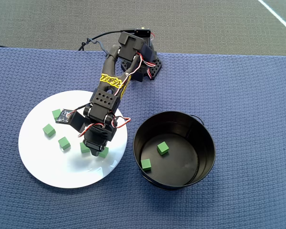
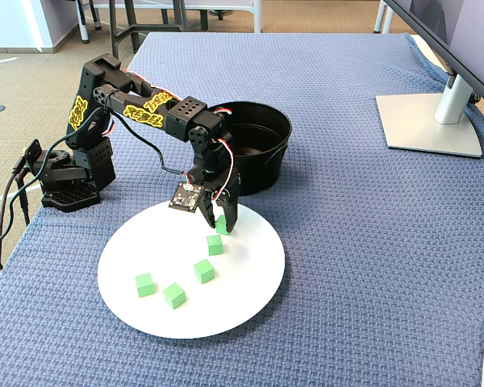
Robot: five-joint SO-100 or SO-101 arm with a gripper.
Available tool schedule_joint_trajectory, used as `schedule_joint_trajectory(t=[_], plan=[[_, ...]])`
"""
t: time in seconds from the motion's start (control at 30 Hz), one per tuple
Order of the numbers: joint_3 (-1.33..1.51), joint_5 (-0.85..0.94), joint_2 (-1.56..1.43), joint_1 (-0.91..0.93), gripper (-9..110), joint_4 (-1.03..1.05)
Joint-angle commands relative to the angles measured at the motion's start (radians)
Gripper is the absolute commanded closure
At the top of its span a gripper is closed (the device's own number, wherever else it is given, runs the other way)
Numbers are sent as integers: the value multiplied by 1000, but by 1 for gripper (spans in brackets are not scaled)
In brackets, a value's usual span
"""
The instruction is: Pick up the green cubes from the white plate and place them in the black recipient
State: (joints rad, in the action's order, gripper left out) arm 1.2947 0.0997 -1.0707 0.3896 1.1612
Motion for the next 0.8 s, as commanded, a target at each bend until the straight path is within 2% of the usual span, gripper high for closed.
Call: schedule_joint_trajectory(t=[0.0, 0.13, 0.5, 0.63, 0.77], plan=[[-38, -37, -126, 31, 102, 57], [-61, -55, -222, 43, 102, 133], [-241, -57, -537, 94, 102, 505], [-186, -86, -669, 9, 102, 534], [-77, -192, -744, -196, 102, 445]])
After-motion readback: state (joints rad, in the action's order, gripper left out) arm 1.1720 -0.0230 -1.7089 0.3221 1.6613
